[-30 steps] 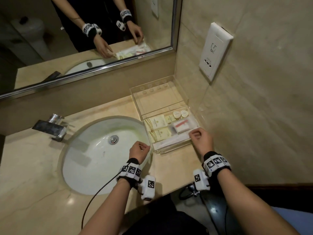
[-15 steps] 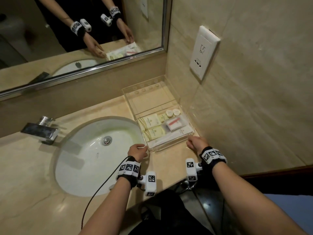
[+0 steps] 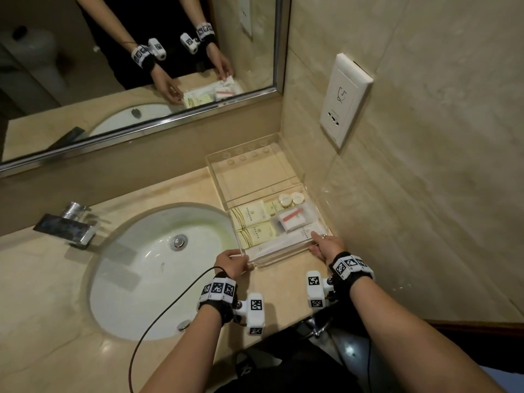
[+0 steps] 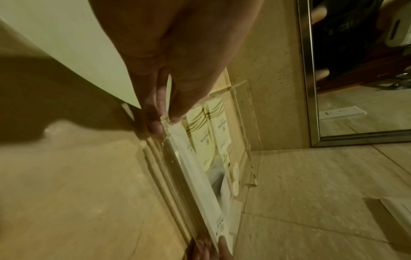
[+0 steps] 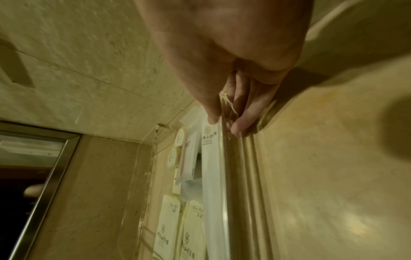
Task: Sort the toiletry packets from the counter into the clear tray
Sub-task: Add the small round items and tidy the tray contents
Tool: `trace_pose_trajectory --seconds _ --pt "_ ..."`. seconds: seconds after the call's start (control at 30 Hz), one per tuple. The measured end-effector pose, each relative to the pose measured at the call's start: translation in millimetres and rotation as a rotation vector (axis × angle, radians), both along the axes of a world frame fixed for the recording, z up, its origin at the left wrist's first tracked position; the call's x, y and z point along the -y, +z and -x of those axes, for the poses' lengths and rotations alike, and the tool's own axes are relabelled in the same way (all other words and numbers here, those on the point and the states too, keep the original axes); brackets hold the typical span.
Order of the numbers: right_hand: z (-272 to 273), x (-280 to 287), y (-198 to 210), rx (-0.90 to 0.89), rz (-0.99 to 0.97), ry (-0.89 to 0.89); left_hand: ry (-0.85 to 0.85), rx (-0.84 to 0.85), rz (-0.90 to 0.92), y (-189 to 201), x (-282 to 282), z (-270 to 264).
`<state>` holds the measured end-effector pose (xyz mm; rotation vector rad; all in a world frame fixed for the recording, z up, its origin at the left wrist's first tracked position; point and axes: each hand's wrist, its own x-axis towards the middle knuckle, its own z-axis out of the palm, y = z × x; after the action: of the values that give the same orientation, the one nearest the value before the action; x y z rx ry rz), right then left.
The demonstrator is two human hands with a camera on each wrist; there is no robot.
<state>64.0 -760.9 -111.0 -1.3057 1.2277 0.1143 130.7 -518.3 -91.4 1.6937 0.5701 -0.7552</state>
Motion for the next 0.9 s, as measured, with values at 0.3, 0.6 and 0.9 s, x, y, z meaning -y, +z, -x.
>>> trace_pose_trajectory --seconds 0.3,0.6,0.9 --pt "0 0 13 0.005 -0.088 -0.168 0.061 -0.058 0.107 -3 -2 1" --pt "0 -5 16 0.022 -0.029 -0.214 0.029 -0.008 0.122 -7 -4 7" --pt "-8 -9 16 0.043 0.003 -0.262 0.082 0.051 0.178 0 -2 -2"
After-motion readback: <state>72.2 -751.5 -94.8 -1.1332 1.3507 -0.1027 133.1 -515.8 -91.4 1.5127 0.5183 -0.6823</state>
